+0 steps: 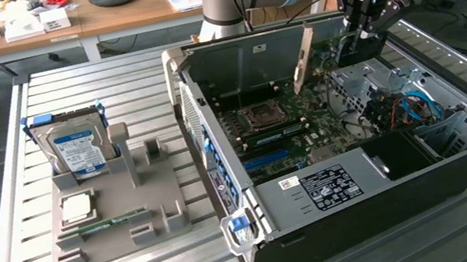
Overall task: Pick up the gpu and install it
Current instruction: 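Insert the gpu into the slot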
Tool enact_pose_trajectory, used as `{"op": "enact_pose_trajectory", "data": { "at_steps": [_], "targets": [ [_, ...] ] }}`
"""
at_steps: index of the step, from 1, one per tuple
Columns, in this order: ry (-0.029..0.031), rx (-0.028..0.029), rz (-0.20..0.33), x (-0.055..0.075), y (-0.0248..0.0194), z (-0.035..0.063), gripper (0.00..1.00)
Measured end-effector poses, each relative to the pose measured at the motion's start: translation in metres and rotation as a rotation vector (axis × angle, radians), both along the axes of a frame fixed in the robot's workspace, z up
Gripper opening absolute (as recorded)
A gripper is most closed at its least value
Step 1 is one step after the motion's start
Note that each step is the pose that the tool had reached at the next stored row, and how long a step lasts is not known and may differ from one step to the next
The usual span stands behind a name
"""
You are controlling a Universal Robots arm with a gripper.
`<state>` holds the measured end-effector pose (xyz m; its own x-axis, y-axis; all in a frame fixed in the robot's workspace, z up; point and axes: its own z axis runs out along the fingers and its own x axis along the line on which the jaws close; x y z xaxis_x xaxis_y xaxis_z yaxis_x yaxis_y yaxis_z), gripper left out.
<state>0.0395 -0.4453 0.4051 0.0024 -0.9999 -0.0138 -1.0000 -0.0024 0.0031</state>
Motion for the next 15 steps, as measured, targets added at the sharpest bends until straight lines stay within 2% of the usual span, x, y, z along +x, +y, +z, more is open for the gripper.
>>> {"op": "enact_pose_trajectory", "data": {
  "at_steps": [9, 15],
  "targets": [
    [-0.0001, 0.0001, 0.000, -0.0004, 0.0000, -0.0001, 0.27],
    [-0.0004, 0.0002, 0.000, -0.0069, 0.0000, -0.0001, 0.27]
  ]
}}
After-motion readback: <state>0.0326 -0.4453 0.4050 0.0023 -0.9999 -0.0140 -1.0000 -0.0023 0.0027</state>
